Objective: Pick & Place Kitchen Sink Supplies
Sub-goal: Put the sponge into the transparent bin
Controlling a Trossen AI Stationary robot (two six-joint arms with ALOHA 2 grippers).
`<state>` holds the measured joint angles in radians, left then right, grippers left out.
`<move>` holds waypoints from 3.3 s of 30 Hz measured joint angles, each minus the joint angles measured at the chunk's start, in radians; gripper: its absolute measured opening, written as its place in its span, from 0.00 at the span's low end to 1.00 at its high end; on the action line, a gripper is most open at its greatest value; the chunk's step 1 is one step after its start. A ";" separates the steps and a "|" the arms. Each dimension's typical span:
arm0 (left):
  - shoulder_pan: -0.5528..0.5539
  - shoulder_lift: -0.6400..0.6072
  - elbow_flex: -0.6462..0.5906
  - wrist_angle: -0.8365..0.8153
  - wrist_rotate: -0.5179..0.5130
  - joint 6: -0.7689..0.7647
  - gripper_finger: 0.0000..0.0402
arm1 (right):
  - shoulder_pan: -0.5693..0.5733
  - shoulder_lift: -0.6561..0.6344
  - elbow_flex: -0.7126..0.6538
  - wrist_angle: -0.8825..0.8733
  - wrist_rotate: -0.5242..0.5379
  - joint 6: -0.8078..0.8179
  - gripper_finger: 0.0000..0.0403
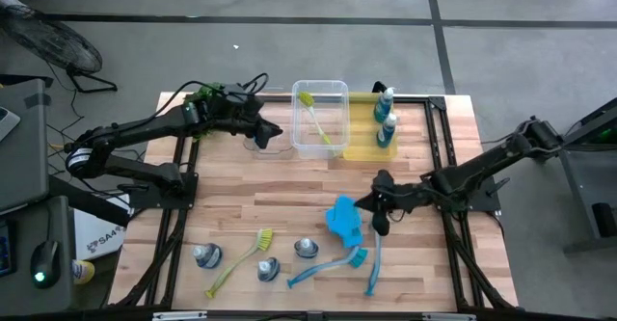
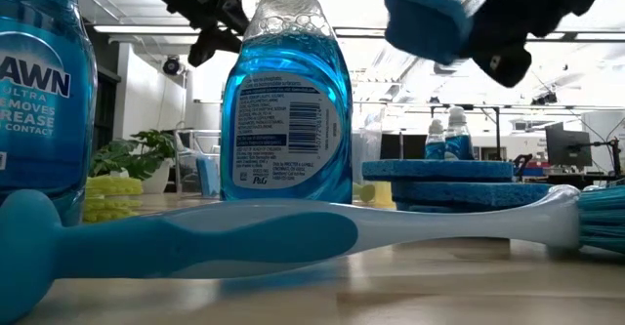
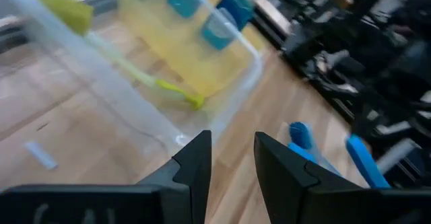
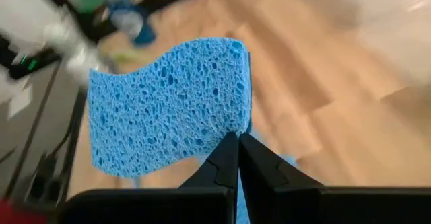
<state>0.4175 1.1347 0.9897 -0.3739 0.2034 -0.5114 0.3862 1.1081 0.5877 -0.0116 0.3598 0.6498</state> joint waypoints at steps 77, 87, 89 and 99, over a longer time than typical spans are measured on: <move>-0.326 0.136 0.000 0.318 -0.377 0.136 0.52 | -0.346 0.253 0.533 -0.111 0.306 -0.695 0.00; -0.326 0.135 0.000 0.327 -0.370 0.111 0.24 | -0.346 0.252 0.532 -0.124 0.287 -0.693 0.00; -0.326 0.135 0.000 0.327 -0.370 0.110 0.19 | -0.346 0.252 0.531 -0.126 0.285 -0.693 0.00; -0.326 0.135 0.000 0.323 -0.342 0.111 0.03 | -0.347 0.252 0.531 -0.129 0.244 -0.696 0.00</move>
<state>0.0914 1.2701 0.9901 -0.0513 -0.1390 -0.4009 0.0395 1.3598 1.1191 -0.1405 0.6040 -0.0463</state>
